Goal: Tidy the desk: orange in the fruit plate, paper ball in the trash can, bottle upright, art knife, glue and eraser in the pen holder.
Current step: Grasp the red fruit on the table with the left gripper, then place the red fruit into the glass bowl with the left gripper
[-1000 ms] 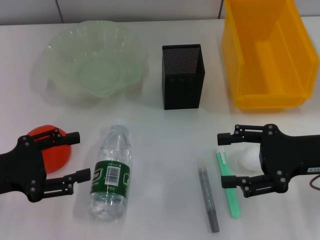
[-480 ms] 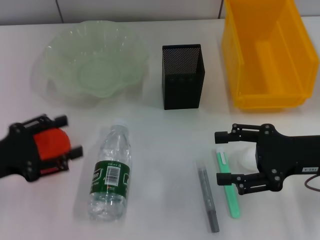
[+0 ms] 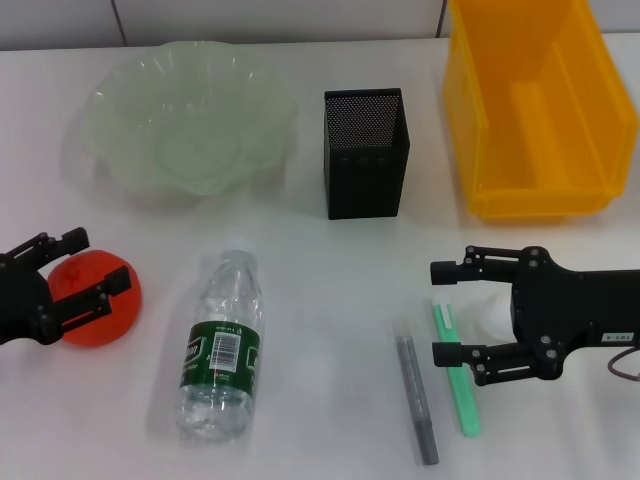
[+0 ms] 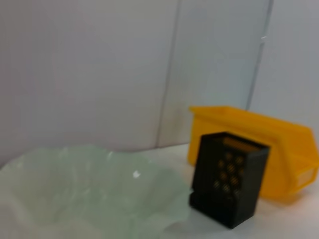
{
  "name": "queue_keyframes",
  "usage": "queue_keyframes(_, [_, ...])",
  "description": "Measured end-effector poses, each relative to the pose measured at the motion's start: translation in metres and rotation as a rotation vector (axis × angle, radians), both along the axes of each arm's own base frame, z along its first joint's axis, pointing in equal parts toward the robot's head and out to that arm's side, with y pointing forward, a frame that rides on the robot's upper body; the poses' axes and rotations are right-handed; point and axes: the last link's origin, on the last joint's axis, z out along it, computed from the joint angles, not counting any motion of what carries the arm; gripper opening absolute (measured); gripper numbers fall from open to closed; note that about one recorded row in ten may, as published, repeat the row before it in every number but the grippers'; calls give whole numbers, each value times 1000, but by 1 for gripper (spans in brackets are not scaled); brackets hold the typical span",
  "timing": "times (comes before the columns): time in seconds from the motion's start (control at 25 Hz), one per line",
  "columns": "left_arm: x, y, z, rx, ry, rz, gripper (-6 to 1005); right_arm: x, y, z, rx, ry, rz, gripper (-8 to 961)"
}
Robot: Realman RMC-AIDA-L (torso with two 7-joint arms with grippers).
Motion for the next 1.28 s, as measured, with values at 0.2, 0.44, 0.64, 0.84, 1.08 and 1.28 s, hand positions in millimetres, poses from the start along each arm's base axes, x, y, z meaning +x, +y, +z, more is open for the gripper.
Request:
queue_keyframes(0.2, [-10,-1,-6,11,7,72,700,-1,2,1,3,-7,10,824])
queue_keyframes(0.44, [-21,-2,-10,28,41,122,680,-2,4,2,7,-9,14,824])
queue_keyframes(0.64, [-21,-3,-10,36,44,122,527,-3,8,4,19,-15,18,825])
queue_keyframes(0.84, [-15,-1,-9,34,29,86,328,-5,10,5,24,-15,22,824])
queue_keyframes(1.08, [26,29,25,169,-107,-96,236,-6,15,13,77,14,14,825])
queue_keyframes(1.28, [65,93,28,236,-142,-135,205,-6,16,18,104,32,3,825])
